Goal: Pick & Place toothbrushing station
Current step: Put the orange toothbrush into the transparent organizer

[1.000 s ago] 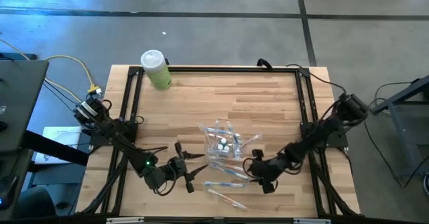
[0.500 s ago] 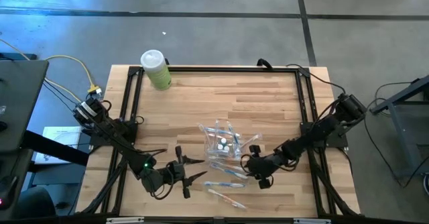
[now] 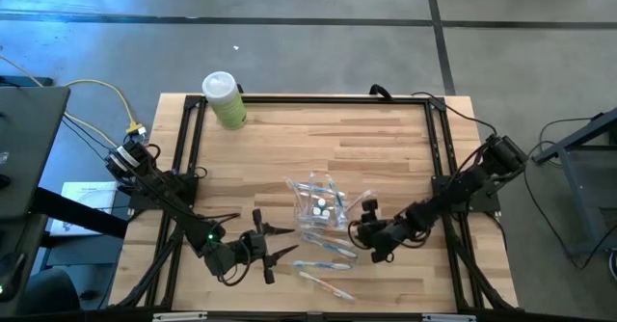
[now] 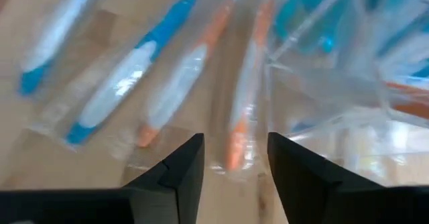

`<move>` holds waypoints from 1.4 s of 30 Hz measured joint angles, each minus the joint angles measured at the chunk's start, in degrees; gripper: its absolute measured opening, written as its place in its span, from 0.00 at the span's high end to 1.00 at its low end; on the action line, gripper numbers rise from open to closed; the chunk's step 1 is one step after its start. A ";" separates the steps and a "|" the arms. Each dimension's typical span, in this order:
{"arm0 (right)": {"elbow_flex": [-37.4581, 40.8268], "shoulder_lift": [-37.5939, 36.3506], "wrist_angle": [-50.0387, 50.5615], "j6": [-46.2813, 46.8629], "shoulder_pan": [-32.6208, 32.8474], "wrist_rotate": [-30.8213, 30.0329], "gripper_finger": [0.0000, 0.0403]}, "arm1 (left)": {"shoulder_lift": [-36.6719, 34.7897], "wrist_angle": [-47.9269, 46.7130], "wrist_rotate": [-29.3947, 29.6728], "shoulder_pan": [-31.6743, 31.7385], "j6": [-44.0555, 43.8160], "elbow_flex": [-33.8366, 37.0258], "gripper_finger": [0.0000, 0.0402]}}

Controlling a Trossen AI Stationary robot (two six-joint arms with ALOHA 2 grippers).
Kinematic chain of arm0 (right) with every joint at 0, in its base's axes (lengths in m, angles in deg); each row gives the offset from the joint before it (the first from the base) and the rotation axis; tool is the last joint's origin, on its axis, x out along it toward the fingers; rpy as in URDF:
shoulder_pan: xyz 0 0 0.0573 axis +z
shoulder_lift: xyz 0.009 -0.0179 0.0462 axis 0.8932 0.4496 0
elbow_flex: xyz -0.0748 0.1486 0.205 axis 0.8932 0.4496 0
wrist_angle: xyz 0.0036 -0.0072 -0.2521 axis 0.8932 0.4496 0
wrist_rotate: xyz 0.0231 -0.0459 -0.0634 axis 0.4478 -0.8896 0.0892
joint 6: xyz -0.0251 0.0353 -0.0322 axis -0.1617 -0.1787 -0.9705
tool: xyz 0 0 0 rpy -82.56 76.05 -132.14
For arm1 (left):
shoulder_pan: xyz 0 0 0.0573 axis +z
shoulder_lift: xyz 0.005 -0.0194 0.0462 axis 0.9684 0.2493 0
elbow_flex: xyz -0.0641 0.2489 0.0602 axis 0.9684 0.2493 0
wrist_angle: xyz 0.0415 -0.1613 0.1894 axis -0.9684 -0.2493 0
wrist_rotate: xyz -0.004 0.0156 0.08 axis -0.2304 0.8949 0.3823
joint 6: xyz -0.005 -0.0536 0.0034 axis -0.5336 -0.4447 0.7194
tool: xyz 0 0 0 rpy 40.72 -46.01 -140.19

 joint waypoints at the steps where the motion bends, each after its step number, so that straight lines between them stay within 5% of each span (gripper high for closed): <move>1: 0.00 0.00 -0.01 0.06 -0.09 -0.25 0.61 | 0.00 0.00 0.00 0.00 0.01 0.00 0.56; 26: -0.11 6.38 -3.58 2.02 1.62 -5.70 0.62 | 0.00 0.02 -0.11 0.00 0.02 0.00 0.56; 36: -0.15 6.38 -1.46 4.10 0.08 -0.20 0.94 | 0.00 0.02 -0.07 0.00 0.02 0.00 0.56; 42: -0.13 6.52 -1.46 3.41 1.76 -4.09 0.97 | 0.00 0.02 -0.04 0.00 0.04 0.00 0.56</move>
